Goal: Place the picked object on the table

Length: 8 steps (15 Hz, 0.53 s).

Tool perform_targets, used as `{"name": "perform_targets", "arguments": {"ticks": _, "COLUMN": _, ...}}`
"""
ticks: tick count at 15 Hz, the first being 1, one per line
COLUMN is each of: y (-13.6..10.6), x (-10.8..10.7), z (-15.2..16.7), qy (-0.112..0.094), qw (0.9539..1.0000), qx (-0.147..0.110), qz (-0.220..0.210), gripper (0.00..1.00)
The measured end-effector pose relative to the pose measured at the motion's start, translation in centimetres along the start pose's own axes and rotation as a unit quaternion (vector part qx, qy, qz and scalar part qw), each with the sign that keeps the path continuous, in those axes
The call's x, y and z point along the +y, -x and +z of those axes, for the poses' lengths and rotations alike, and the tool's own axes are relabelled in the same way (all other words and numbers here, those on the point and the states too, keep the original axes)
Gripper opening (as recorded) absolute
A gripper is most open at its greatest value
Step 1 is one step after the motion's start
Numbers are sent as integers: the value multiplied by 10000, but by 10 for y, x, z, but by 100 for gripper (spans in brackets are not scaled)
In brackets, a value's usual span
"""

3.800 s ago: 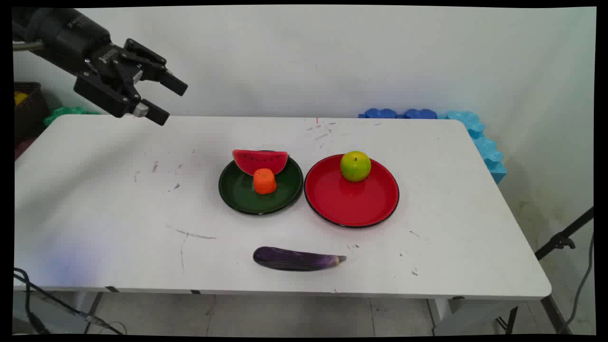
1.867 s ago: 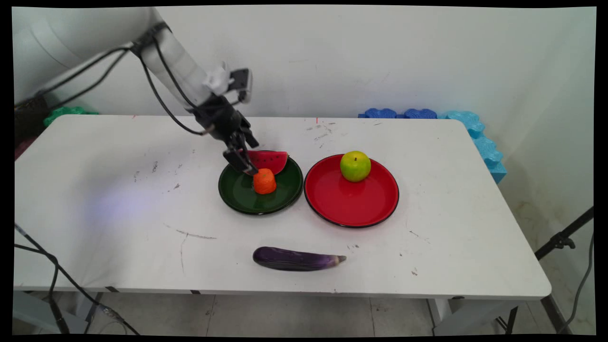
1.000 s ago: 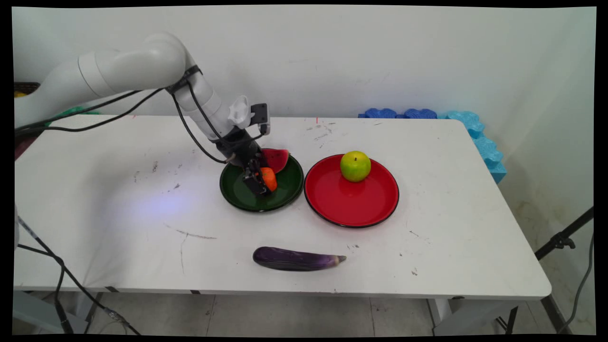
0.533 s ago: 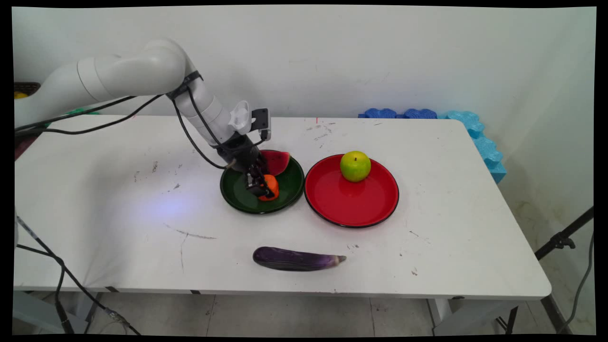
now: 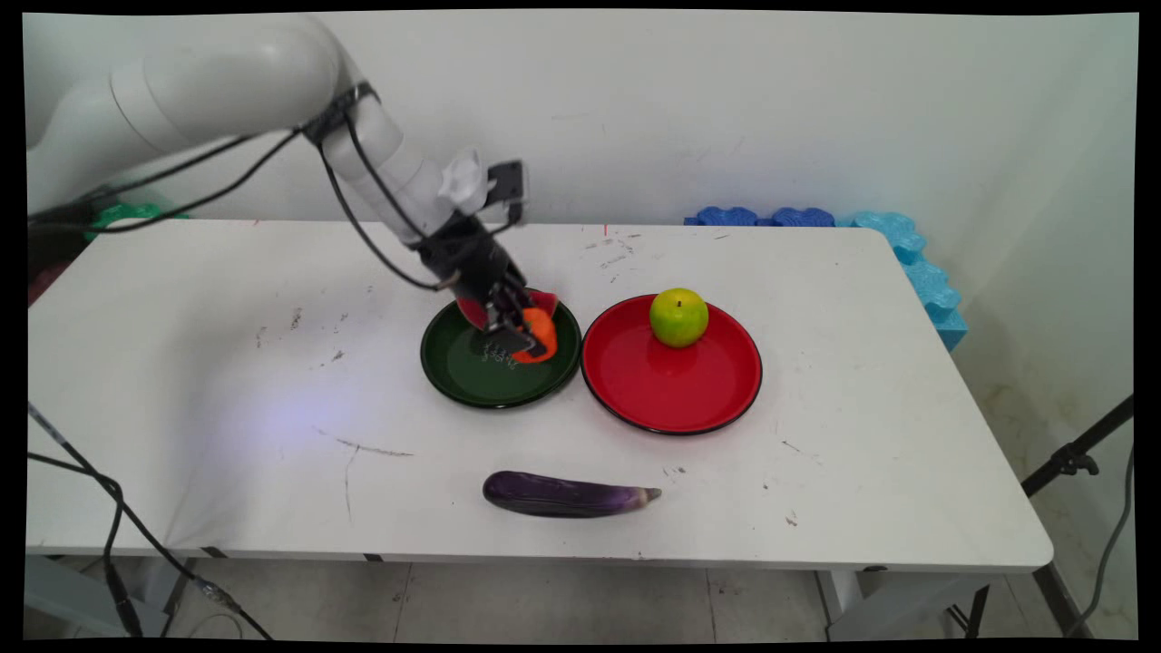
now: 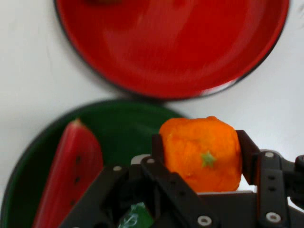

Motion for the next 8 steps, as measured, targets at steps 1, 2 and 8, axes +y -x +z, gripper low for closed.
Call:
{"name": "perform_targets", "arguments": {"ticks": 1, "y": -11, "x": 6, "z": -9, "qy": 21, "qw": 10000, "qx": 74, "qz": -14, "gripper": 0}}
{"name": "perform_targets", "arguments": {"ticks": 2, "y": -22, "x": 13, "z": -18, "qy": 47, "qw": 9999, "qx": 148, "qz": -35, "gripper": 0}}
{"name": "perform_targets", "arguments": {"ticks": 8, "y": -50, "x": 45, "z": -38, "qy": 59, "qw": 9978, "qx": 384, "qz": -528, "gripper": 0}}
